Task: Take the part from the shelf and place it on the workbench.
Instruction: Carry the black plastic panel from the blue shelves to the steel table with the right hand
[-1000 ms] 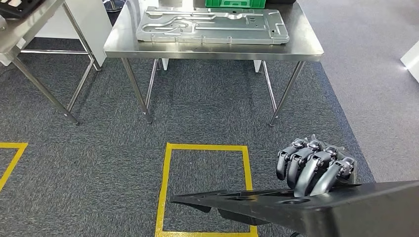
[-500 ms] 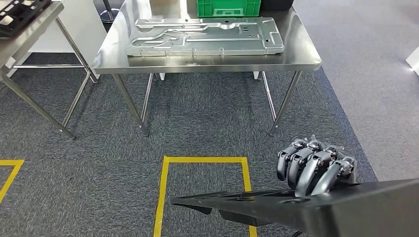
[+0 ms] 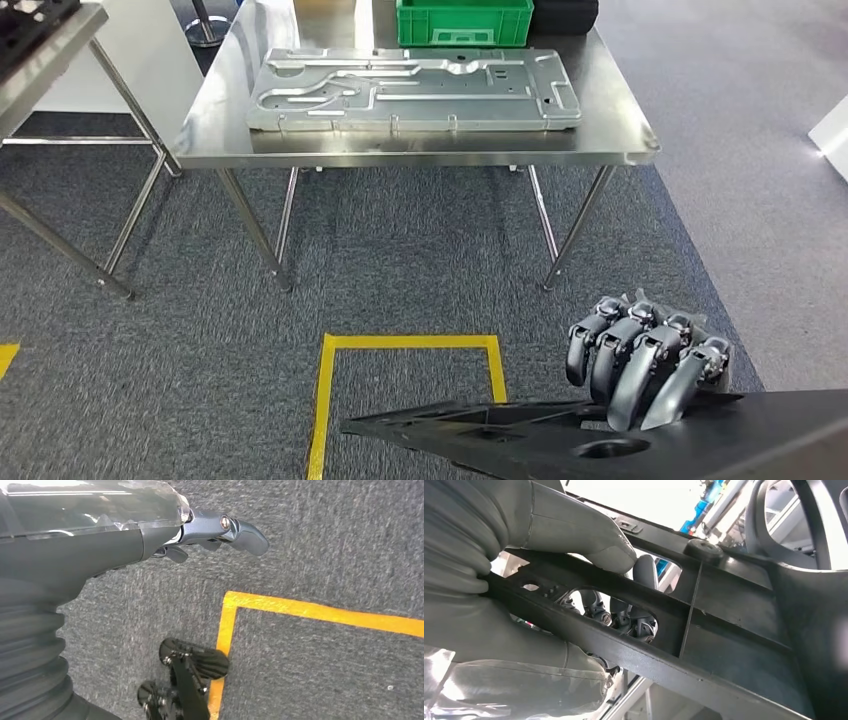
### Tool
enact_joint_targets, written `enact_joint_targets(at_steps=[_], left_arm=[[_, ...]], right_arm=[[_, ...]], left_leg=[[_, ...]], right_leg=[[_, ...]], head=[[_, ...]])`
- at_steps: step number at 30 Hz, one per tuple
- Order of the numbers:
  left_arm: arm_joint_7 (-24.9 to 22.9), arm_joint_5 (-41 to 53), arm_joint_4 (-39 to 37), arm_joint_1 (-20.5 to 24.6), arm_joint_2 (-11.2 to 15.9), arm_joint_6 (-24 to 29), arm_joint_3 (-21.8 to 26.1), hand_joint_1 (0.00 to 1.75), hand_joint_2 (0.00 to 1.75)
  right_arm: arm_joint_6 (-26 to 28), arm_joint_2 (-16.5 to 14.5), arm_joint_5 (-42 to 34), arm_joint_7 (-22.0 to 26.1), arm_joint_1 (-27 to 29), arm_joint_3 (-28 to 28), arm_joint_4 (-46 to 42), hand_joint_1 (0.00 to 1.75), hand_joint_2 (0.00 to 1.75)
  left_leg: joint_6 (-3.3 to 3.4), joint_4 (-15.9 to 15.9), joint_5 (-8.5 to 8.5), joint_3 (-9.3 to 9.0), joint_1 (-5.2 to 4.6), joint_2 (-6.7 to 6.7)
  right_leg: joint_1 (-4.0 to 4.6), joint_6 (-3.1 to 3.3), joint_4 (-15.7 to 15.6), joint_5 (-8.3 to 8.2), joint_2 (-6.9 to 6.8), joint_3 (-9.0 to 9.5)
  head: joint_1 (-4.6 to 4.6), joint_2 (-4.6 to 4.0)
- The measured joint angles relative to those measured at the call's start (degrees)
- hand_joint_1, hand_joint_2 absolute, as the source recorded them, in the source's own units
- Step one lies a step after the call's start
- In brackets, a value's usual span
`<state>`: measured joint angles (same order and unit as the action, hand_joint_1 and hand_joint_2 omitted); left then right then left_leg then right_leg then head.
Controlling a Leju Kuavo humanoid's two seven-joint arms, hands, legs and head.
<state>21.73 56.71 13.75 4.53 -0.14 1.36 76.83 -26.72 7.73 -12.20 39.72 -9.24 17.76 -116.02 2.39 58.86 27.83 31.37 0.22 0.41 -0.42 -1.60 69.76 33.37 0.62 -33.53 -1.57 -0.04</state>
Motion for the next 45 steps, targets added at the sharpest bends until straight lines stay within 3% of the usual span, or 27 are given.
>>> enact_joint_targets(at_steps=[2,3,4,6,8,11,12,14,16,18,19,20,23,24,26,27,29,30,32,33,34,35,37,39,42,44,45], left_arm=[[0.02,0.07,0.00,-0.10,-0.01,-0.04,-0.01,0.00,1.75],[0.02,0.09,0.00,-0.17,-0.03,-0.08,-0.01,0.00,1.75],[0.01,0.10,0.00,-0.22,-0.04,-0.11,-0.01,0.00,1.75],[0.00,0.10,0.00,-0.22,-0.10,-0.17,-0.01,0.00,1.75],[-0.02,0.10,0.00,-0.16,-0.14,-0.24,-0.02,0.00,1.75],[-0.08,0.08,0.00,-0.07,-0.16,-0.32,-0.03,0.00,1.75],[-0.08,0.04,0.00,0.00,-0.16,-0.33,-0.03,0.00,1.75],[-0.10,-0.05,0.00,0.16,-0.16,-0.35,-0.03,0.00,1.75],[-0.13,-0.10,0.00,0.10,-0.16,-0.35,-0.03,0.00,1.75],[-0.13,-0.10,0.00,-0.17,-0.15,-0.35,-0.03,0.00,1.75],[-0.13,-0.10,0.00,-0.29,-0.15,-0.36,-0.03,0.00,1.75],[-0.13,-0.10,0.00,-0.38,-0.15,-0.36,-0.03,0.00,1.75],[-0.15,-0.11,0.00,-0.65,-0.12,-0.36,-0.03,0.00,1.75],[-0.15,-0.11,0.01,-0.69,-0.10,-0.36,-0.03,0.00,1.75],[-0.15,-0.11,0.02,-0.44,-0.07,-0.36,-0.03,0.00,1.75],[-0.13,-0.11,0.02,-0.27,-0.07,-0.36,-0.04,0.00,1.75],[-0.10,-0.11,0.02,-0.02,-0.08,-0.35,-0.05,0.00,1.75],[-0.07,-0.11,0.02,-0.03,-0.08,-0.35,-0.05,0.00,1.75],[0.02,-0.10,0.02,-0.13,-0.09,-0.35,-0.05,0.00,1.75],[0.05,-0.10,0.02,-0.21,-0.11,-0.35,-0.04,0.00,1.75],[0.07,-0.12,0.02,-0.27,-0.14,-0.35,-0.04,0.00,1.75],[0.09,-0.16,0.02,-0.31,-0.19,-0.35,-0.04,0.00,1.75],[0.09,-0.23,0.01,-0.38,-0.38,-0.34,-0.03,0.00,1.75],[0.04,-0.26,-0.01,-0.36,-0.61,-0.26,-0.03,0.00,1.75],[-0.13,-0.29,0.01,-0.18,-0.68,0.03,-0.03,0.00,1.75],[-0.24,-0.32,0.02,0.10,-0.73,0.13,-0.03,0.00,1.75],[-0.27,-0.33,0.02,0.17,-0.77,0.16,-0.03,0.00,1.75]], right_arm=[[-0.07,-0.24,0.65,-0.02,0.68,-0.22,-0.17,1.57,1.75],[-0.11,-0.34,1.10,-0.02,0.98,-0.37,-0.33,1.57,1.75],[-0.16,-0.42,1.54,-0.03,1.20,-0.56,-0.57,1.57,1.75],[-0.25,-0.56,2.02,-0.03,1.46,-0.91,-1.09,1.57,1.75],[-0.27,-0.74,2.20,-0.05,1.64,-1.13,-1.47,1.57,1.75],[-0.22,-1.21,2.31,-0.06,1.79,-1.22,-2.21,1.57,1.75],[-0.23,-1.37,2.32,-0.05,1.81,-1.23,-2.45,1.57,1.75],[-0.26,-1.68,2.34,-0.06,1.84,-1.22,-2.73,1.57,1.75],[-0.27,-1.95,2.35,-0.05,1.87,-1.22,-2.84,1.57,1.75],[-0.27,-2.06,2.36,-0.05,1.94,-1.22,-2.84,1.57,1.75],[-0.27,-2.10,2.36,-0.05,1.95,-1.22,-2.84,1.57,1.75],[-0.27,-2.14,2.36,-0.05,1.96,-1.22,-2.84,1.57,1.75],[-0.26,-2.22,2.37,-0.07,2.10,-1.21,-2.81,1.57,1.75],[-0.26,-2.26,2.38,-0.08,2.14,-1.21,-2.84,1.57,1.75],[-0.27,-2.33,2.34,-0.07,2.12,-1.22,-3.05,1.57,1.75],[-0.29,-2.35,2.31,-0.06,2.11,-1.22,-3.16,1.57,1.75],[-0.31,-2.37,2.27,-0.04,2.13,-1.23,-3.30,1.57,1.75],[-0.32,-2.38,2.30,-0.03,2.22,-1.25,-3.30,1.57,1.75],[-0.52,-2.42,2.42,-0.03,2.49,-1.28,-3.30,1.57,1.75],[-0.79,-2.46,2.48,-0.03,2.69,-1.32,-3.31,1.57,1.75],[-1.20,-2.54,2.55,-0.03,2.93,-1.40,-3.33,1.57,1.75],[-1.71,-2.67,2.67,-0.03,3.24,-1.58,-3.37,1.57,1.75],[-2.73,-3.10,2.98,-0.02,4.01,-2.24,-3.54,1.57,1.75],[-3.31,-3.62,3.25,-0.05,4.64,-3.00,-3.71,1.57,1.75],[-3.54,-4.30,3.17,-0.05,4.63,-3.74,-3.93,1.57,1.75],[-3.61,-4.54,2.88,-0.04,4.27,-4.02,-3.93,1.57,1.75],[-3.67,-4.61,2.73,-0.04,4.08,-4.10,-3.86,1.57,1.75]], left_leg=[[-0.03,-0.04,1.04,-0.98,0.01,0.20],[-0.11,-0.04,1.63,-1.63,0.02,0.23],[-0.23,-0.04,2.25,-2.41,0.05,0.23],[-0.57,-0.07,3.60,-3.94,0.08,0.29],[-1.17,-0.45,4.72,-4.96,0.00,0.34],[-2.39,-0.21,4.73,-6.27,-0.09,0.44],[-2.68,1.32,4.31,-6.05,-0.03,0.35],[-3.09,6.96,4.50,-2.92,0.16,0.11],[-3.34,13.28,7.29,2.13,0.27,0.03],[-3.50,15.12,10.49,5.96,0.36,0.03],[-3.51,13.79,10.48,6.89,0.38,0.03],[-3.41,11.19,8.67,7.20,0.40,0.02],[-2.69,3.34,-2.03,6.93,0.09,-0.05],[-2.41,2.36,-3.88,6.68,-0.07,-0.10],[-1.80,1.84,-3.76,5.53,-0.15,-0.22],[-1.45,1.36,-3.56,4.80,-0.06,-0.29],[-0.88,0.44,-2.95,3.19,0.14,-0.38],[-0.66,0.16,-2.48,2.50,0.15,-0.37],[-0.52,-0.06,-1.30,1.13,0.15,-0.45],[-0.53,-0.06,-0.61,0.34,0.15,-0.52],[-0.59,-0.06,0.14,-0.59,0.15,-0.61],[-0.68,-0.07,0.95,-1.65,0.13,-0.68],[-0.98,-0.08,2.61,-3.53,0.05,-0.82],[-1.57,-0.39,4.00,-4.75,-0.10,-0.90],[-2.72,1.05,3.31,-5.41,-0.13,-0.84],[-3.25,5.91,2.55,-3.08,0.00,-0.79],[-3.50,9.10,3.13,-1.01,0.14,-0.78]], right_leg=[[-0.19,-0.40,4.38,2.35,-0.14,-4.68],[-0.28,-0.51,4.33,2.40,-0.23,-5.97],[-0.33,-0.54,2.51,1.14,-0.36,-6.34],[-0.27,-0.19,-4.02,-4.76,-0.83,-5.52],[0.10,0.48,-8.42,-8.74,-1.32,-4.77],[0.16,1.62,-9.82,-8.62,-0.99,-3.38],[0.05,2.01,-10.27,-8.31,-0.83,-2.48],[-0.05,2.67,-10.83,-7.47,-0.69,-0.73],[-0.06,2.96,-10.96,-6.32,-0.41,0.63],[-0.06,2.93,-10.98,-4.92,0.01,2.27],[-0.06,2.84,-10.98,-4.14,0.19,3.27],[-0.05,2.72,-10.98,-3.33,0.29,4.31],[0.06,1.97,-11.00,-0.97,0.61,6.73],[0.08,1.58,-10.95,-0.48,0.73,7.35],[0.09,0.75,-10.02,-0.66,0.80,7.77],[0.05,0.43,-8.38,-1.46,0.65,7.22],[-0.03,0.00,-2.64,-2.22,0.25,3.57],[-0.10,-0.18,0.58,-1.46,0.07,1.05],[-0.21,-0.47,4.70,2.11,-0.04,-3.69],[-0.26,-0.56,4.98,3.45,-0.09,-5.24],[-0.27,-0.54,3.86,3.66,-0.15,-6.07],[-0.23,-0.38,1.41,2.22,-0.22,-6.26],[0.14,0.38,-5.20,-5.00,-0.45,-5.91],[0.60,1.25,-8.86,-10.09,-0.49,-5.56],[0.54,2.41,-10.22,-9.82,-0.13,-3.74],[0.31,3.14,-11.42,-9.14,-0.07,-1.74],[0.26,3.35,-11.74,-8.64,-0.10,-0.92]], head=[[-0.03,0.00],[-0.03,0.00],[-0.04,0.00],[-0.04,0.00],[-0.01,0.00],[0.03,0.00],[0.03,0.00],[0.10,0.00],[0.19,0.00],[0.19,0.00],[0.20,0.00],[0.19,0.00],[0.14,0.00],[0.16,0.00],[0.19,0.00],[0.18,0.00],[0.10,0.00],[0.06,0.00],[0.06,0.00],[0.06,0.00],[0.05,0.00],[0.04,0.00],[0.04,0.00],[0.08,0.00],[0.13,0.00],[0.22,0.00],[0.27,0.00]])
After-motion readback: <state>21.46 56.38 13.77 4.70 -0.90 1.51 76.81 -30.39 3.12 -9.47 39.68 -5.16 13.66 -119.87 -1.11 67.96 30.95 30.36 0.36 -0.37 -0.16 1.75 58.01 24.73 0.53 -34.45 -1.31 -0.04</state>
